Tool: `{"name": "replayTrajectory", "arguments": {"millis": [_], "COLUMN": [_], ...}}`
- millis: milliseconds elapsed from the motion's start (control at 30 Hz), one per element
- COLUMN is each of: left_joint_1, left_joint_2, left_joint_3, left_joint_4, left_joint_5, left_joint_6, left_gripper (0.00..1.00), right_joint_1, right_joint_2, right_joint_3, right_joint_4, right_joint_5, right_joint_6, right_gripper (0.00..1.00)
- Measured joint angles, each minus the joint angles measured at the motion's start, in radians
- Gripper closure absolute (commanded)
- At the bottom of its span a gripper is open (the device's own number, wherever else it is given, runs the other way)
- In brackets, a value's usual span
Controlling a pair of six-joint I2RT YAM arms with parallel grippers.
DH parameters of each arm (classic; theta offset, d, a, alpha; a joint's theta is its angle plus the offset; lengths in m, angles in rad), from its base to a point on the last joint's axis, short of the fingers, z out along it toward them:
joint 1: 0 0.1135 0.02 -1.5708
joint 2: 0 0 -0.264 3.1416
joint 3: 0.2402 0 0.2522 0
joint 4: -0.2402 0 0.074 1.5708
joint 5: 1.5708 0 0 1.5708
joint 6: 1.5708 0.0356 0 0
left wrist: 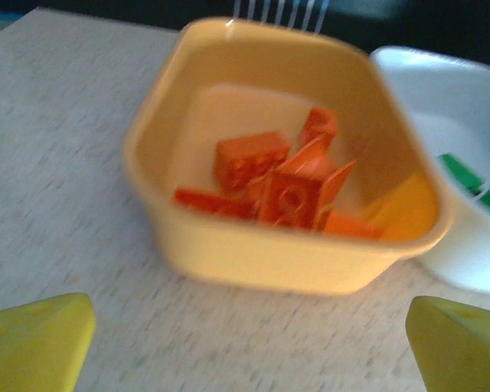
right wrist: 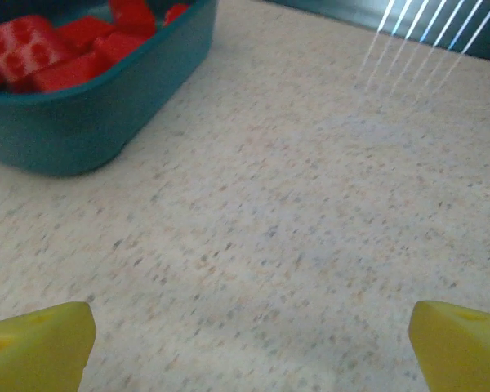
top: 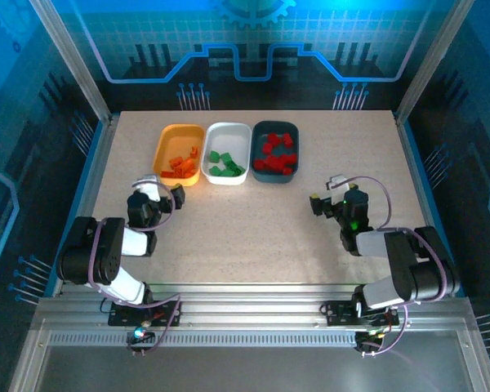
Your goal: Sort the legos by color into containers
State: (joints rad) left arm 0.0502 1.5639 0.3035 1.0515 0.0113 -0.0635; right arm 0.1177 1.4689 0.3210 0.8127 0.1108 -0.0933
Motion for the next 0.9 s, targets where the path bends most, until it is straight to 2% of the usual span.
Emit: {"name": "replayTrajectory", "arguments": {"millis": [200,900], "left_joint_1": [-0.001,-0.023], "left_joint_2": [-0.001,-0.001], "left_joint_3": [0.068,0.067], "left_joint_4": [-0.073,-0.113], "left_joint_5": [0.051,0.057], "left_joint_6": [0.036,0.066], "left_gripper": [0.01,0.01], "right_joint_1": [-0.061,-0.060], "right_joint_2": [0.033,0.033], "right_joint_3": [0.097,0.106], "right_joint_4": [-0.044,-0.058], "right_joint_5": [-0.051,-0.060], "right_joint_6": [0.051,0.068], "right_gripper": [0.00,0.00]}}
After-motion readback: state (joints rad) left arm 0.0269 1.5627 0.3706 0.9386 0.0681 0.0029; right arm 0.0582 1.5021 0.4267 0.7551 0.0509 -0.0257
